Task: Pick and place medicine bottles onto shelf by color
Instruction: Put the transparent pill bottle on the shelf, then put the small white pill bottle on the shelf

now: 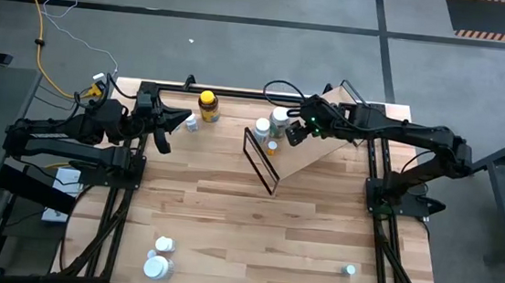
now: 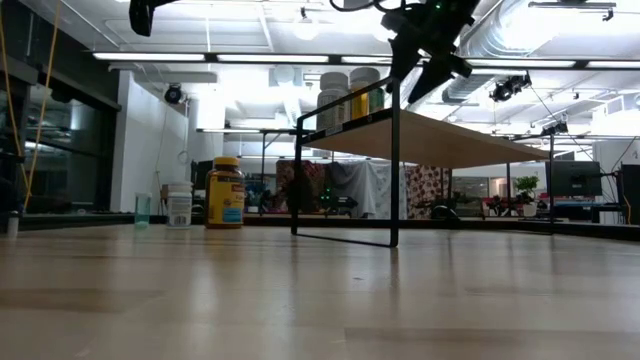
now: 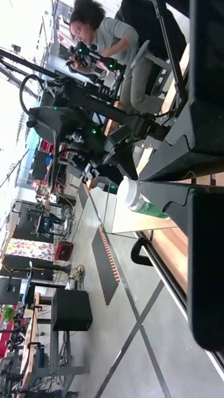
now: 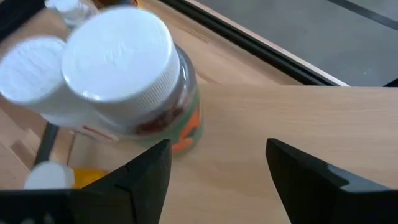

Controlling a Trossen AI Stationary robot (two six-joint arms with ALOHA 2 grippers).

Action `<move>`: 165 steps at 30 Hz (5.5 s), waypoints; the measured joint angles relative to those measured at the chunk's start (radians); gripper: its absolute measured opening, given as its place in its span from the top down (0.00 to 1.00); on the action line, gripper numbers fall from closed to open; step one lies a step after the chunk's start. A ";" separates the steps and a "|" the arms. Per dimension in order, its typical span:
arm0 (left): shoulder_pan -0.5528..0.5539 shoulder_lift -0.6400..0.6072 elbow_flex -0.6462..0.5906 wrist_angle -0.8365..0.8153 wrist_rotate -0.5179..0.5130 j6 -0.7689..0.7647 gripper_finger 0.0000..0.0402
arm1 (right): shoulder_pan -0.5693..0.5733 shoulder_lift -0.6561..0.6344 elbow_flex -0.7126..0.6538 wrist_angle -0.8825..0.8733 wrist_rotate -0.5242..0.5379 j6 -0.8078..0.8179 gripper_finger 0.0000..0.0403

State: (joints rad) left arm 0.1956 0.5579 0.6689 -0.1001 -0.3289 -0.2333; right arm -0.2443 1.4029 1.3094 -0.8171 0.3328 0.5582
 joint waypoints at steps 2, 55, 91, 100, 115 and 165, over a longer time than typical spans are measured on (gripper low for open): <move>0.000 0.000 0.000 0.000 0.000 0.000 0.99 | 0.000 -0.007 0.000 -0.026 0.000 -0.015 0.37; 0.008 0.026 0.016 -0.021 -0.063 -0.063 0.92 | 0.323 -0.193 0.000 -0.125 0.057 -0.006 0.93; 0.668 0.908 0.360 -0.831 0.203 0.204 0.20 | 0.326 -0.193 0.000 -0.117 0.047 0.034 1.00; 0.668 1.001 0.360 -0.803 0.203 0.227 0.20 | 0.326 -0.193 0.000 -0.117 0.044 0.055 1.00; 0.668 1.017 0.360 -0.794 0.167 0.219 0.46 | 0.326 -0.192 0.000 -0.113 0.053 0.071 1.00; -0.175 0.406 0.453 -0.380 0.058 -0.028 0.61 | 0.289 -0.036 0.000 0.670 -0.254 0.315 0.34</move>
State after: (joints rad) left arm 0.0201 0.9642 1.1221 -0.4802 -0.2708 -0.2616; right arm 0.0449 1.3673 1.3094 -0.1474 0.0789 0.8730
